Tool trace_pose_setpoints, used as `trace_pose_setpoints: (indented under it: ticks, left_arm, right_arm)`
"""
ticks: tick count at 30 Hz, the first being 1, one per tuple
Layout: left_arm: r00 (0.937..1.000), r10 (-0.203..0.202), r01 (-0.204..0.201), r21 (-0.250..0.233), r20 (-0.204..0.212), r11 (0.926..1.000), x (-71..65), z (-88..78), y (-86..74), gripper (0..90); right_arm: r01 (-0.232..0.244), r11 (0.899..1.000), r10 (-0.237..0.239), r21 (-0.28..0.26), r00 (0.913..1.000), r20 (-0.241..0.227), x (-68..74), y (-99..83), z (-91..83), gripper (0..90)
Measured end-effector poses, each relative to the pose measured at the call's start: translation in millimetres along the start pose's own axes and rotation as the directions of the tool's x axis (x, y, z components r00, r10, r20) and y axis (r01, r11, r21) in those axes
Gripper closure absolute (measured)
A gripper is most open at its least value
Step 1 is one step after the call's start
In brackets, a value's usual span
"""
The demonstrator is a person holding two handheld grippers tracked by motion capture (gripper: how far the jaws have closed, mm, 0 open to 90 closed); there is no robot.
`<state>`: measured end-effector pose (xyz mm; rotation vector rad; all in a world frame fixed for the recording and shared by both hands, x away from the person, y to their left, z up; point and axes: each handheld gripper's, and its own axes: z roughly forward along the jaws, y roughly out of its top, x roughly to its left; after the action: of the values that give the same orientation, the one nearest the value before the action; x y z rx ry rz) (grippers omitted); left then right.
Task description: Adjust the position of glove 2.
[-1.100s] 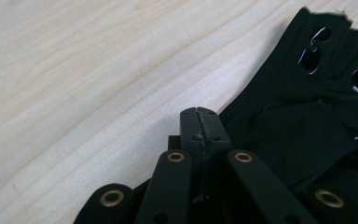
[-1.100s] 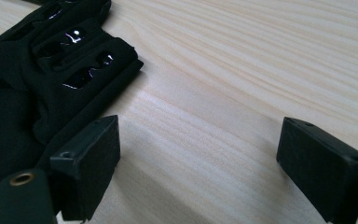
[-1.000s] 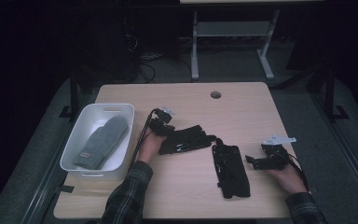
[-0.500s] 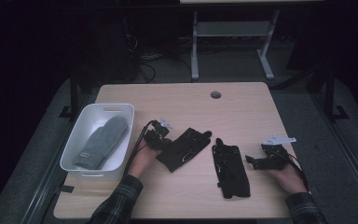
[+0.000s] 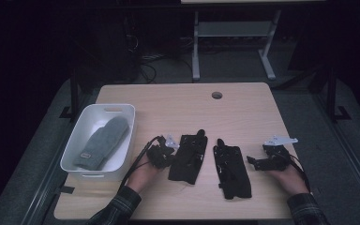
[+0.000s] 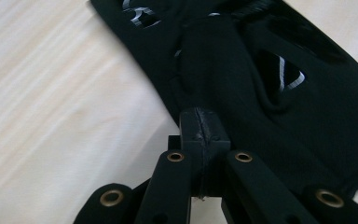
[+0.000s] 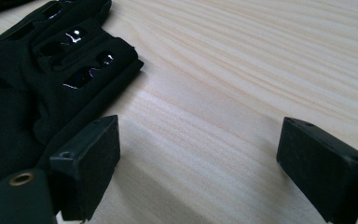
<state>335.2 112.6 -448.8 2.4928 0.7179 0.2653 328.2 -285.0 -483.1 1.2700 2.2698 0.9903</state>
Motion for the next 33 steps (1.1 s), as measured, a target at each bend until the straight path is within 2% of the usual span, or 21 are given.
trace_pose_setpoints:
  ticks: [2,3,5,7,9,11,13,15,18,21,24,28,32,33]
  left_arm:
    - [0.9999,-0.014,0.014,-0.018,0.000,0.9997,1.0,0.3,-0.2,89.0]
    - [0.9998,-0.018,0.018,-0.019,0.002,0.9997,2.6,0.2,0.0,85.3]
    - [0.9992,-0.039,0.040,-0.041,0.013,0.9984,7.1,-1.0,-0.4,81.1]
    - [0.9981,-0.059,0.060,-0.064,0.021,0.9961,11.5,-3.4,-0.5,75.6]
    - [0.9968,-0.072,0.074,-0.075,0.036,0.9944,15.9,-5.1,-0.2,67.8]
    - [0.9942,-0.098,0.102,-0.098,0.045,0.9900,20.3,-5.4,-0.4,60.2]
    - [0.9908,-0.118,0.125,-0.114,0.066,0.9856,24.0,-4.7,-0.8,57.4]
    - [0.9871,-0.142,0.150,-0.124,0.074,0.9809,27.9,-3.1,-0.8,52.2]
    - [0.9841,-0.161,0.170,-0.139,0.076,0.9756,31.7,0.7,0.5,49.5]
    - [0.9826,-0.167,0.178,-0.150,0.081,0.9726,32.9,5.3,2.2,49.7]
    - [0.9822,-0.168,0.179,-0.139,0.083,0.9740,32.3,11.0,4.2,51.6]
    - [0.9870,-0.145,0.152,-0.118,0.070,0.9812,29.4,15.0,5.6,57.3]
    - [0.9868,-0.136,0.144,-0.095,0.089,0.9850,27.2,17.1,6.5,74.8]
    - [0.9879,-0.134,0.141,-0.094,0.078,0.9856,26.1,16.8,7.3,77.8]
  right_arm:
    - [0.000,1.000,0.000,0.005,1.0000,-0.005,0.5,0.3,0.3,11.2]
    - [0.003,1.000,-0.003,0.004,1.0000,-0.005,0.8,0.4,0.5,11.5]
    - [0.001,1.000,-0.001,0.014,1.0000,-0.007,2.1,1.6,-0.8,16.5]
    - [0.003,0.999,-0.002,0.036,0.9997,-0.025,4.1,5.2,-4.2,25.8]
    - [0.005,1.000,-0.004,0.023,0.9984,-0.057,8.1,7.0,-8.3,38.9]
    - [0.027,0.999,-0.025,0.024,0.9950,-0.097,15.4,8.5,-13.3,55.4]
    - [0.041,0.999,-0.038,0.022,0.9922,-0.119,20.1,7.9,-16.4,65.3]
    - [0.054,0.998,-0.049,0.029,0.9868,-0.154,24.6,5.9,-20.7,79.5]
    - [0.072,0.996,-0.060,0.059,0.9798,-0.191,30.8,1.5,-24.3,89.4]
    - [0.085,0.994,-0.069,0.070,0.9751,-0.211,35.1,-2.4,-27.0,90.0]
    - [0.094,0.993,-0.076,0.070,0.9712,-0.226,37.2,-4.2,-28.7,90.0]
    - [0.099,0.993,-0.080,0.071,0.9676,-0.240,38.0,-3.8,-28.1,90.0]
    - [0.106,0.991,-0.081,0.085,0.9641,-0.253,40.1,-3.9,-26.7,90.0]
    - [0.106,0.991,-0.081,0.085,0.9635,-0.255,40.4,-4.0,-26.2,90.0]
